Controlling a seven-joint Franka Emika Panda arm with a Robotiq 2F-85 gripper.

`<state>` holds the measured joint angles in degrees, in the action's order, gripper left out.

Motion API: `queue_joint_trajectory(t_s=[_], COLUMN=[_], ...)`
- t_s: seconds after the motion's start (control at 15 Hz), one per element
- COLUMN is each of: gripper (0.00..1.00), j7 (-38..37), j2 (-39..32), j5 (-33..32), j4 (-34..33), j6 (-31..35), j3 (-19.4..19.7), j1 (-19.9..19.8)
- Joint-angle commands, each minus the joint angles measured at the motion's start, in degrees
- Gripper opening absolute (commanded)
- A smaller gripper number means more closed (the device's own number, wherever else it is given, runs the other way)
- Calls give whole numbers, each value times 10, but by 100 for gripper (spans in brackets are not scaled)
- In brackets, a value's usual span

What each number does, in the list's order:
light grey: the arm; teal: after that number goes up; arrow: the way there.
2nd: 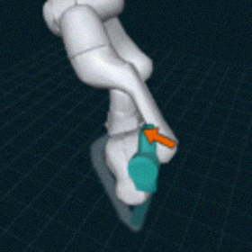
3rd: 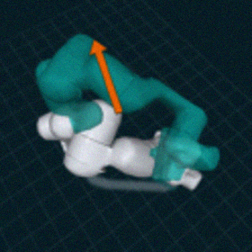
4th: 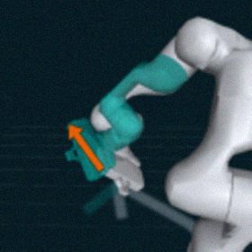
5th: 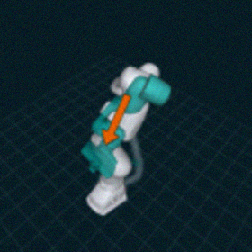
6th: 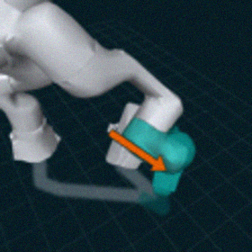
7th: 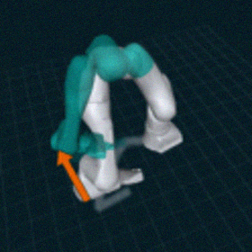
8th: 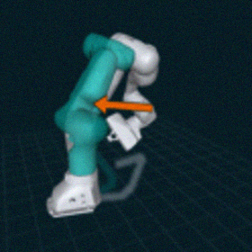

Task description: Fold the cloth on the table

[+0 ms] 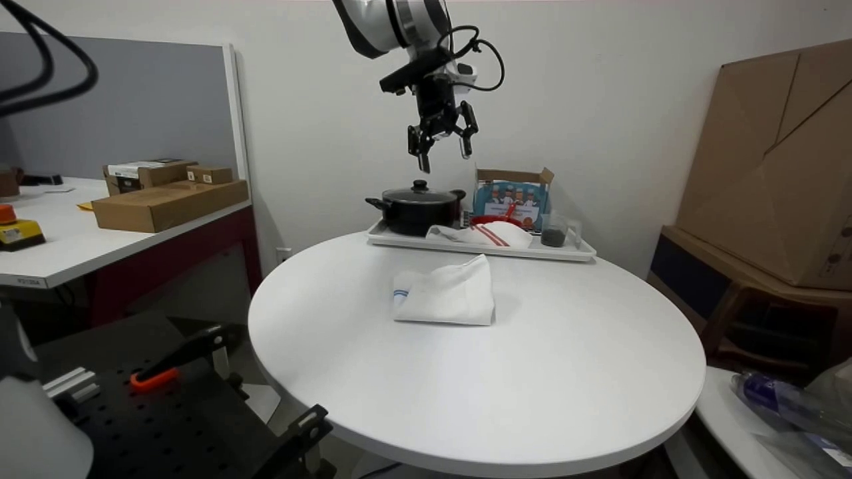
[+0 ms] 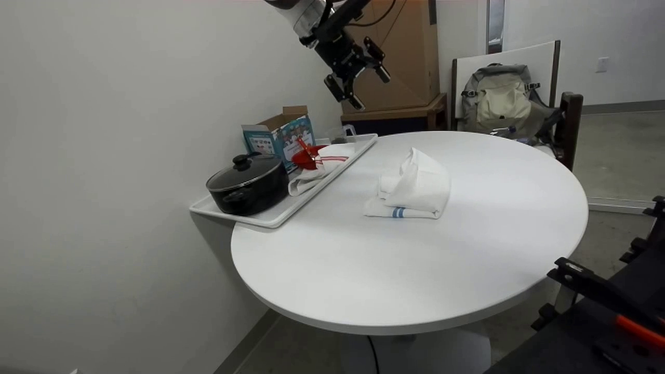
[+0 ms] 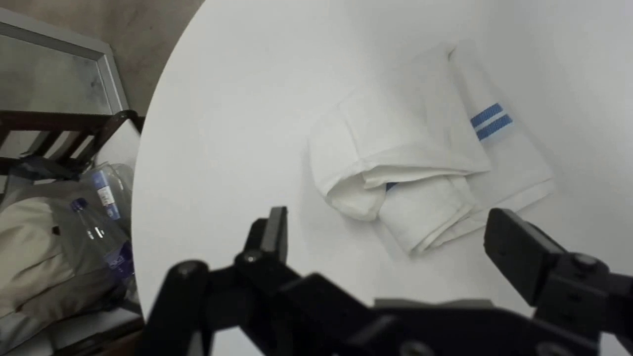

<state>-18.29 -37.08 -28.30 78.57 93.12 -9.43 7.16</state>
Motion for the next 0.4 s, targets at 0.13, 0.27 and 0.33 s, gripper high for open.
queue_joint_trajectory(t_s=[0.13, 0.27, 0.33], gripper=[100, 100, 100], j7=[-50, -64, -67], j2=[50, 70, 74], j5=[-3, -9, -11], j4=[77, 106, 112], j6=[73, 85, 87], j3=[66, 69, 69], j1=[52, 56, 57])
